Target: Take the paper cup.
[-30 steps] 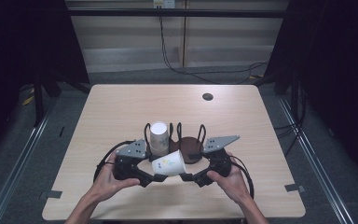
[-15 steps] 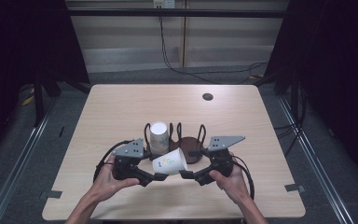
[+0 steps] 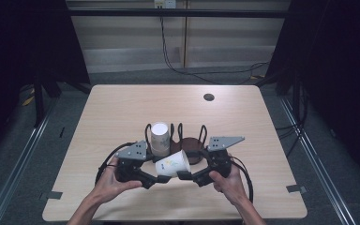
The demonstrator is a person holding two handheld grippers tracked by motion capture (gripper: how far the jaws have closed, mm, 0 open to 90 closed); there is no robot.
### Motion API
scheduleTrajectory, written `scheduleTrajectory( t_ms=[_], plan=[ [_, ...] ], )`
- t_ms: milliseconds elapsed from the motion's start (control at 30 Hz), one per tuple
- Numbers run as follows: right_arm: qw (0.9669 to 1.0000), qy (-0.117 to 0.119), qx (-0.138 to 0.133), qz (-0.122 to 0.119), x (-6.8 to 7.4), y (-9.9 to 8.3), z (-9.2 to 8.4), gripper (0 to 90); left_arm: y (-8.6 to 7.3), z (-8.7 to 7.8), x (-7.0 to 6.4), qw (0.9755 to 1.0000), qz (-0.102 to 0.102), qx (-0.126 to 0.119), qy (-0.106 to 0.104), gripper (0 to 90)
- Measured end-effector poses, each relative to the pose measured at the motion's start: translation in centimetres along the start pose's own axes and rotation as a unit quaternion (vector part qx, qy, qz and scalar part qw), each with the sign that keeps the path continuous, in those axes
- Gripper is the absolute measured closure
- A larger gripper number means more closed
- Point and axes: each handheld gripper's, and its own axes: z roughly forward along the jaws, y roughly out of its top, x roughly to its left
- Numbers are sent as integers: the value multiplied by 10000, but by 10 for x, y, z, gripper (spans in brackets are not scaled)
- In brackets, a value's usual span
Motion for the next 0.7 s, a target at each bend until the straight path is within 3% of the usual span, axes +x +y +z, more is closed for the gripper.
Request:
scheduleTrajectory(
  t_ms=[200, 700],
  plan=[
    [10000, -55, 63, 17, 3, 1, 5, 138, 1, 1, -2, 10000, -3, -55, -36, 357],
    [9998, 154, 68, 121, -1, 0, 4, 199, 0, 3, -1, 9999, -71, -4, -136, 355]
  ],
)
